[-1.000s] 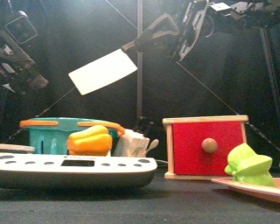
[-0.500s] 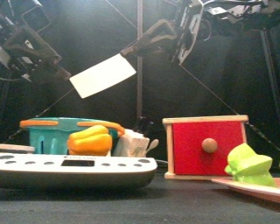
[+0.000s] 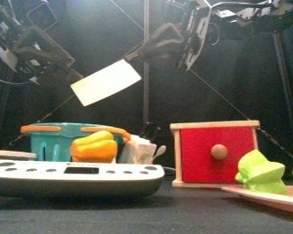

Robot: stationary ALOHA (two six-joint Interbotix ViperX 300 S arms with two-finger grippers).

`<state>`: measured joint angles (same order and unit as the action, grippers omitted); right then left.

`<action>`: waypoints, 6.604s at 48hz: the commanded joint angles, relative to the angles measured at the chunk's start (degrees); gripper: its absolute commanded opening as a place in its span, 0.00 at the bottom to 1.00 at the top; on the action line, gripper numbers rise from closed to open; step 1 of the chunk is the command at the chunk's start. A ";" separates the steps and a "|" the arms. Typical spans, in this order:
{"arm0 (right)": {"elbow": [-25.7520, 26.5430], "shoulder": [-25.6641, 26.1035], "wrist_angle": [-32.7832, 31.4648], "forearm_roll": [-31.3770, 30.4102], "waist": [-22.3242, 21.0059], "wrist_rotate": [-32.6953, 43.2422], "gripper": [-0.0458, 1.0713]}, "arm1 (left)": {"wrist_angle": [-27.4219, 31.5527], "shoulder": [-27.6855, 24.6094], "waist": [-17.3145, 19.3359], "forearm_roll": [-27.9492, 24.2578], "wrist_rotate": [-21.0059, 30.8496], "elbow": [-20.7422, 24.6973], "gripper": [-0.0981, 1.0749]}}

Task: Grab cleaver with other hand

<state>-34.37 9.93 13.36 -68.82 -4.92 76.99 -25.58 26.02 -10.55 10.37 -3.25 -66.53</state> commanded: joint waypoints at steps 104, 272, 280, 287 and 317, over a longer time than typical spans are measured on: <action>4.57 -11.60 0.35 -0.62 -3.34 -0.09 0.47 | -1.67 -9.76 -9.05 17.40 -2.37 2.90 0.52; 10.28 -22.32 -14.50 6.77 14.06 0.09 0.84 | 10.02 9.05 7.12 4.39 -2.29 -4.57 0.52; 10.81 -22.32 -15.29 7.56 14.41 0.18 0.84 | 9.93 9.05 7.12 4.31 -2.29 -4.48 0.52; 12.22 -22.24 -15.91 8.26 14.41 0.18 0.84 | 10.02 9.05 7.03 4.39 -2.20 -4.57 0.52; 13.80 -22.24 -20.30 16.08 14.06 0.18 0.84 | 10.28 9.05 7.12 4.39 -2.20 -4.66 0.52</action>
<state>-21.62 -13.80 -5.89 -53.70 9.23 77.08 -15.29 34.98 -3.60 14.77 -5.45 -71.89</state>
